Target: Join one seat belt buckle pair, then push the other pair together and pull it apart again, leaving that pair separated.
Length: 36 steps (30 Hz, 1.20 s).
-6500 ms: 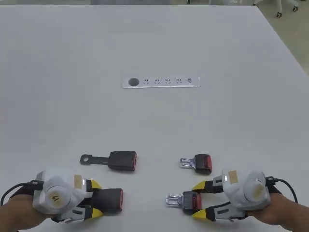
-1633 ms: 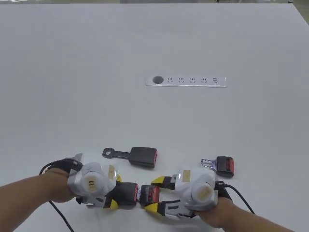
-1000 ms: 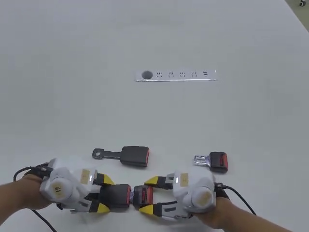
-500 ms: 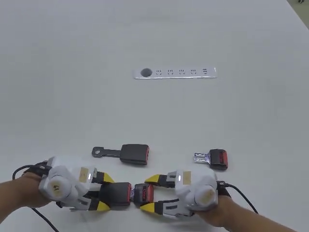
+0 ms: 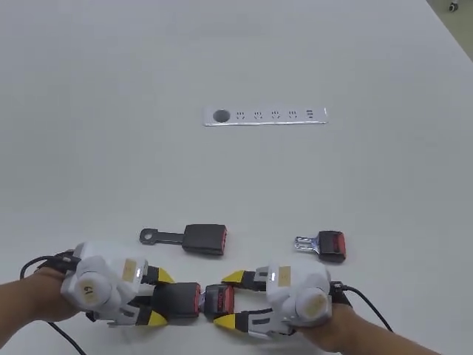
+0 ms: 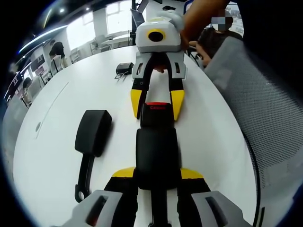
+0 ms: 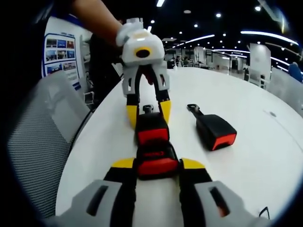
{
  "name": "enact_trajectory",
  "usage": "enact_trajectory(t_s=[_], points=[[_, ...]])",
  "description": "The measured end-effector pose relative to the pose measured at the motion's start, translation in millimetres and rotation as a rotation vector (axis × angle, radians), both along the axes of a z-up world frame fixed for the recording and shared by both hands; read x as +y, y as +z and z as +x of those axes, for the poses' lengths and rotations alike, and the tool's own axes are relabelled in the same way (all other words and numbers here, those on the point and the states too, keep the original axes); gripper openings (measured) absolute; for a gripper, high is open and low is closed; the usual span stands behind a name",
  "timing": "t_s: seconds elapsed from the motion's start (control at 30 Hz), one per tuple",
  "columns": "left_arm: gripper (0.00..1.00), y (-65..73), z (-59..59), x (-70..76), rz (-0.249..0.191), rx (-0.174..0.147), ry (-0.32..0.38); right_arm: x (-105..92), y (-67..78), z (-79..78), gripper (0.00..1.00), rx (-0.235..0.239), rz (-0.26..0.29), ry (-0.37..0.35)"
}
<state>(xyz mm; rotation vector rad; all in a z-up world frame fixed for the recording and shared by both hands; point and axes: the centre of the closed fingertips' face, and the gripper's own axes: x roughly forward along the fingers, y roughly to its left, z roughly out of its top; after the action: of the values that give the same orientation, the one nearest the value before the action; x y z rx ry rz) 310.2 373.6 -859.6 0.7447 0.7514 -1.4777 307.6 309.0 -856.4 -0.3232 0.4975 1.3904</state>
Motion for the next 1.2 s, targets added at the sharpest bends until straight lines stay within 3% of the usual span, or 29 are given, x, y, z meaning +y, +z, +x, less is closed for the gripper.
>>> enact_trajectory(t_s=[0.17,0.37,0.5,0.53,0.57,0.63,0.7,0.73,0.8,0.87,1.0,1.1,1.2], points=[[0.32,0.1,-0.6,-1.2,0.007,-0.001,-0.002,-0.6,-0.6,-0.7,0.35,-0.012,-0.015,0.015],[0.33,0.6,-0.5,-2.9,0.037,0.002,0.007,0.6,0.6,-0.6,0.36,0.010,-0.035,0.008],[0.34,0.3,-0.2,-3.2,0.065,0.000,0.021,2.6,1.9,0.3,0.37,0.015,-0.092,0.005],[0.34,0.3,0.7,-3.4,0.072,0.003,0.057,2.2,1.9,1.1,0.38,0.016,-0.106,-0.013],[0.35,1.0,0.7,-4.2,0.077,0.001,0.063,2.5,4.1,2.9,0.41,0.007,-0.111,-0.034],[0.40,1.9,0.2,-0.4,0.115,0.015,0.125,7.2,13.9,3.8,0.58,0.038,-0.059,-0.086],[0.58,9.7,1.4,-5.8,0.091,0.011,0.152,6.3,24.4,6.3,0.74,0.026,-0.035,-0.113],[0.62,23.3,5.9,-15.1,0.008,-0.019,0.186,4.0,27.4,7.0,0.75,0.011,-0.037,-0.119],[0.70,31.8,7.8,-16.8,-0.016,0.001,0.254,-1.6,30.4,6.4,0.77,0.002,-0.050,-0.129],[0.76,42.7,10.3,-18.6,-0.047,-0.022,0.274,-8.3,34.6,4.4,0.79,-0.005,-0.061,-0.135],[0.80,54.9,9.2,-18.4,-0.044,-0.054,0.292,-22.4,43.8,4.8,0.84,-0.029,-0.074,-0.162],[0.82,66.7,9.8,-23.9,-0.078,-0.065,0.311,-33.3,52.0,4.0,0.84,-0.036,-0.068,-0.178],[0.82,80.3,14.7,-29.4,-0.108,-0.101,0.303,-47.0,59.5,5.1,0.84,-0.050,-0.078,-0.195]])
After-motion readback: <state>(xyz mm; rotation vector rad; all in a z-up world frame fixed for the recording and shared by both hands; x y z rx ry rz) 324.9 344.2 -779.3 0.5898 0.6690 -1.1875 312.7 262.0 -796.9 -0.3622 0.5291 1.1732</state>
